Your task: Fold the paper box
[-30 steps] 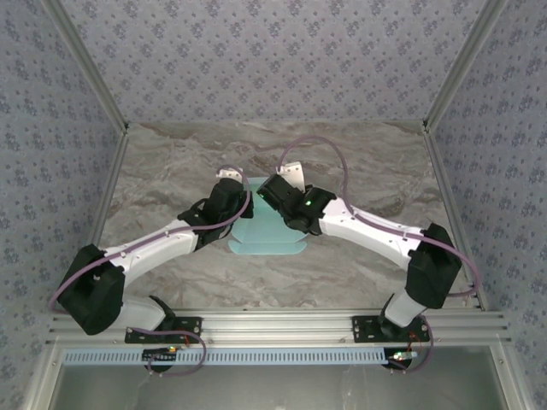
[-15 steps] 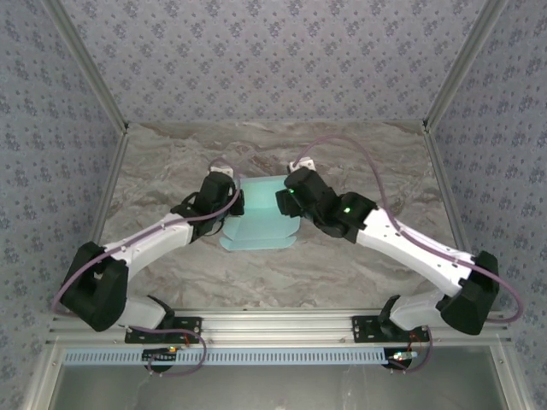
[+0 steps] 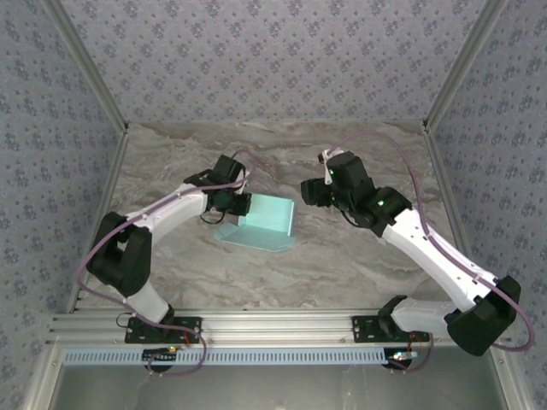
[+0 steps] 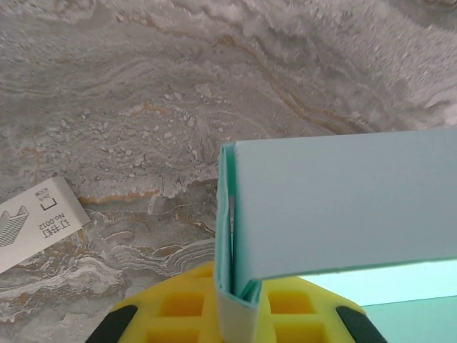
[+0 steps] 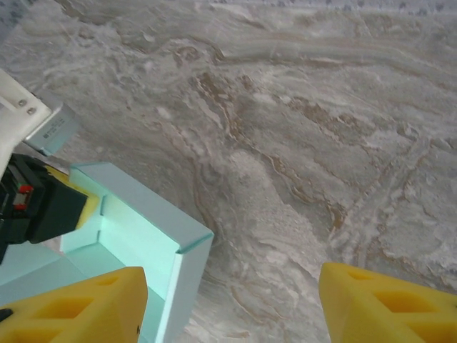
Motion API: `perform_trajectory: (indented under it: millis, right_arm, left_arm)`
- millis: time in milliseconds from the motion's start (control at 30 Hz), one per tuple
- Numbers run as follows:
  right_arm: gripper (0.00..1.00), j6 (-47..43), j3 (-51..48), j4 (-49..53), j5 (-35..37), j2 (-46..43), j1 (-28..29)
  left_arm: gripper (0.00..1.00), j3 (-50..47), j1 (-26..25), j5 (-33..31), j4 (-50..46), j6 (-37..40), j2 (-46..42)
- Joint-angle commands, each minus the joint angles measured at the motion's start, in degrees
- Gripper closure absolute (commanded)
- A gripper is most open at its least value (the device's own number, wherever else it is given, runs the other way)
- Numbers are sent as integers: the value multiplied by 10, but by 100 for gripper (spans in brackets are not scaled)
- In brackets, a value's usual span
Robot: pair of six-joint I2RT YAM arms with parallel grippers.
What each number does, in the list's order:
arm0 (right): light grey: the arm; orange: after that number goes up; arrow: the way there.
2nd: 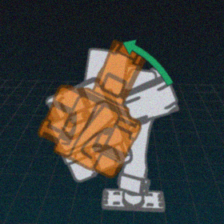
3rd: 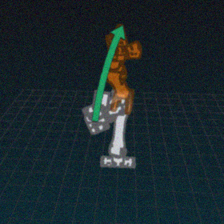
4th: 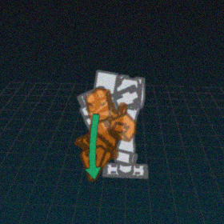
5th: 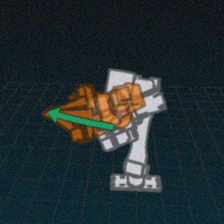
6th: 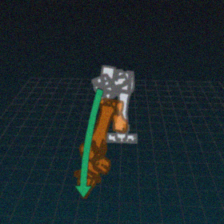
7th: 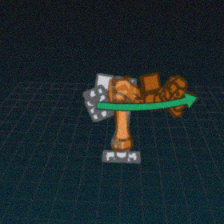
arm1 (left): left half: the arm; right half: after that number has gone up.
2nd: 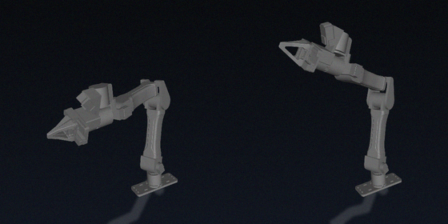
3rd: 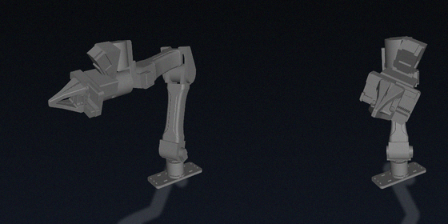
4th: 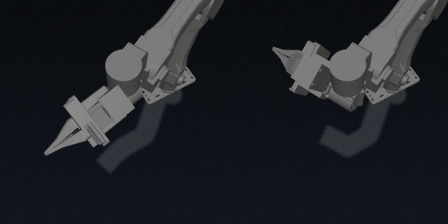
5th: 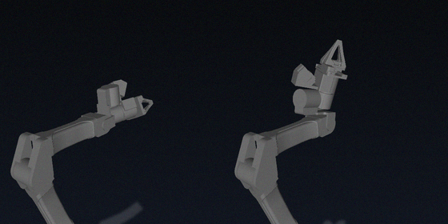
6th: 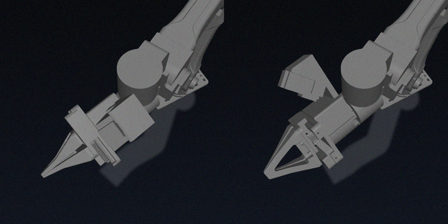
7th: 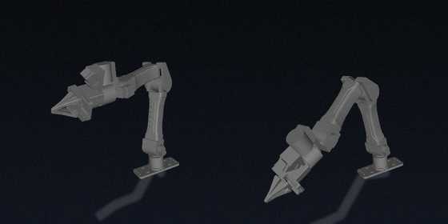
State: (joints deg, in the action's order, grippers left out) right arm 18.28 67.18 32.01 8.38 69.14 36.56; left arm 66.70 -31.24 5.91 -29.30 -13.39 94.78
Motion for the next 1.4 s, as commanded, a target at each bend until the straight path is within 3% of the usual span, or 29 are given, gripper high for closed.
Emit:
perform_trajectory:
  millis: [0,400,733,1067,1233,1367]
  right_arm:
    - [33,-14,-20,29,-27,-10,-17]
    - [32,-17,-107,57,-73,-48,-84]
    - [32,-20,-151,52,-68,-60,-100]
    - [32,-20,-158,43,-69,-52,-108]
    - [31,-7,-163,-3,-88,-24,-131]
    - [31,-7,-156,-53,-122,35,-154]
  left_arm:
    - [100,41,-10,18,-80,36,27]
    - [98,236,-50,-11,-223,87,204]
    - [84,406,-56,-11,-310,106,329]
    - [67,568,-56,18,-360,120,378]
    - [55,628,-48,17,-363,126,363]
    - [50,644,-31,17,-345,120,329]
